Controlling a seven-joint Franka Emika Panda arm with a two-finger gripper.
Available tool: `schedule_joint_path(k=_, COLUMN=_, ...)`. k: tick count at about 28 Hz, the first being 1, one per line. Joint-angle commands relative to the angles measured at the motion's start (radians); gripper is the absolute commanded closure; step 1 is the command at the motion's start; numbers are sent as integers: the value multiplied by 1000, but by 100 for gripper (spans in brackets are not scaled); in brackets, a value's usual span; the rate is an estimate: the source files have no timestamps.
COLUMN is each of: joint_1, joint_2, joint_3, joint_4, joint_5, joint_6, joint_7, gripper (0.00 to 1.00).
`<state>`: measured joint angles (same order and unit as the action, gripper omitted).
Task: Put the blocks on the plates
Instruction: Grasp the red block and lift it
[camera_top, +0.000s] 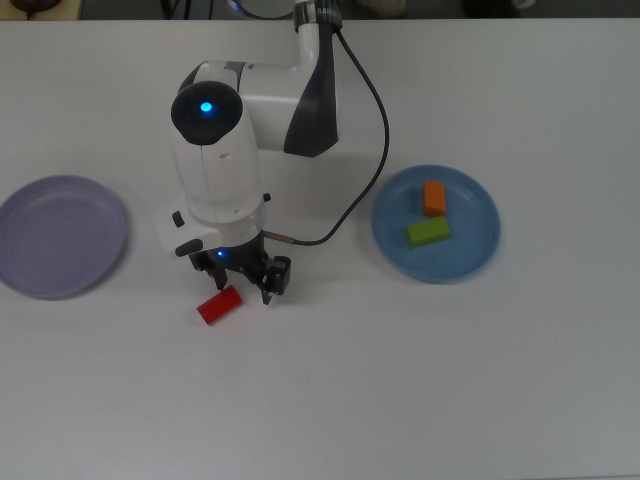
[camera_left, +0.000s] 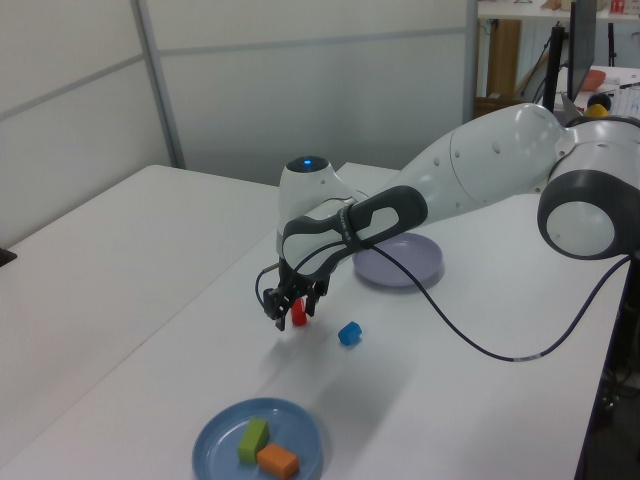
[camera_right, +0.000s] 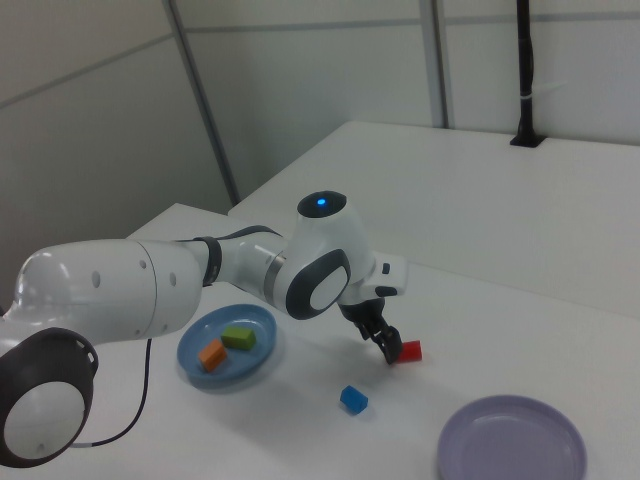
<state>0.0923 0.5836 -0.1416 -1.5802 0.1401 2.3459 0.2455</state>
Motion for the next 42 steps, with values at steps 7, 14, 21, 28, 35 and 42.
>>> schedule_joint_path(k=7, joint_1=-20, joint_2=19, joint_3=-29, joint_4=-8, joint_5=-11, joint_6=7, joint_7=143, gripper=18)
schedule_joint_path(k=14, joint_1=-42, joint_2=18, joint_3=-33, joint_4=-8, joint_5=4, joint_6=7, joint_7=150, gripper=0)
schedule_joint_path(k=21, joint_1=-33, joint_2=18, joint_3=-24, joint_4=-6, joint_5=7, joint_6=7, joint_7=276, gripper=0)
schedule_joint_path(k=28, joint_1=-34, joint_2=19, joint_3=-24, joint_4=11, joint_5=4, joint_6=46, joint_7=363, gripper=0)
schedule_joint_path(k=35, joint_1=-42, joint_2=24, joint_3=-26, joint_4=12, joint_5=-7, joint_6=52, joint_7=411, gripper=22)
schedule_joint_path(k=42, joint_1=-42, joint_2=67, joint_3=-26, joint_4=23, joint_5=-13, joint_6=171, joint_7=478, gripper=12)
